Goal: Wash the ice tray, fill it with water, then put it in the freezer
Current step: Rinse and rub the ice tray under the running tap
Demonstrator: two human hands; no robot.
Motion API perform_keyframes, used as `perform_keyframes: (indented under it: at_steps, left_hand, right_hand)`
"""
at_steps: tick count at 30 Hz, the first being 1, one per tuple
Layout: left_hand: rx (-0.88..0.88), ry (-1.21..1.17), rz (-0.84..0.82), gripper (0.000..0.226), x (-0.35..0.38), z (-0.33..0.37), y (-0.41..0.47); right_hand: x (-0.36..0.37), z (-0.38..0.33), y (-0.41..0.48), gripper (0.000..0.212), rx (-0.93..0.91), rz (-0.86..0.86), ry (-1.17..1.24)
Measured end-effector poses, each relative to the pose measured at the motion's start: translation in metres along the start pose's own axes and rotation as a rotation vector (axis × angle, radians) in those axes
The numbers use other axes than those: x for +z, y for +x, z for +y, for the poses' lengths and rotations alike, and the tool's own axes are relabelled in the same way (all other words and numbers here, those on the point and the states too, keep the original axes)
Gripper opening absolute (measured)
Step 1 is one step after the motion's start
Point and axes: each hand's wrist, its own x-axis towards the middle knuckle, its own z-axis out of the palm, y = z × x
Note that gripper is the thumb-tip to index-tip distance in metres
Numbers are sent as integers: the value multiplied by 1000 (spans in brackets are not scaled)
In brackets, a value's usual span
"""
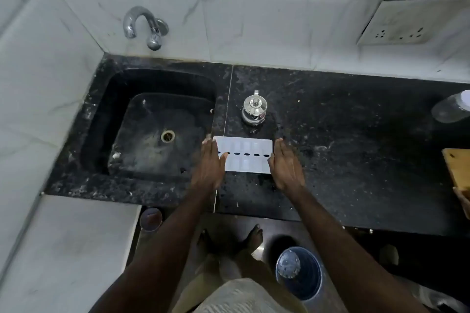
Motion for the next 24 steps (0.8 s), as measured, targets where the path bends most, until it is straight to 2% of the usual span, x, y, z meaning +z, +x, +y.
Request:
perform_keyframes:
  at_steps: [2,4,8,11,13,16,20,21,24]
  left_hand:
    - [-124,-50,-55,60,2,1,0]
    - [-151,9,-38,55,8,-1,0]
    - [-158,18,7,50,22,-1,6]
    - [-260,-63,54,48,26,3,12]
    - [-336,-107,73,45,26,5,19]
    - [-440,-197,92,43,22,0,31]
    - [-528,-333,142,45,10,-31,38]
    - [-537,-386,173,43,4,-39,38]
    - [-601,-538,329,48,-25,-67,41]
  right_hand:
    - [1,3,3,41,5,-59,49]
    - [4,4,3,31,6,-96,32]
    - [11,4,4,41,-5,-136,32]
    - [19,4,8,46,49,-154,75]
    - [21,3,11,41,100,-153,149]
    - [16,-8,16,32,276,-124,395]
    - [25,-28,31,28,751,-116,845]
    - [29,-35,36,27,766,-135,883]
    - [24,-70,55,18,581,-178,801]
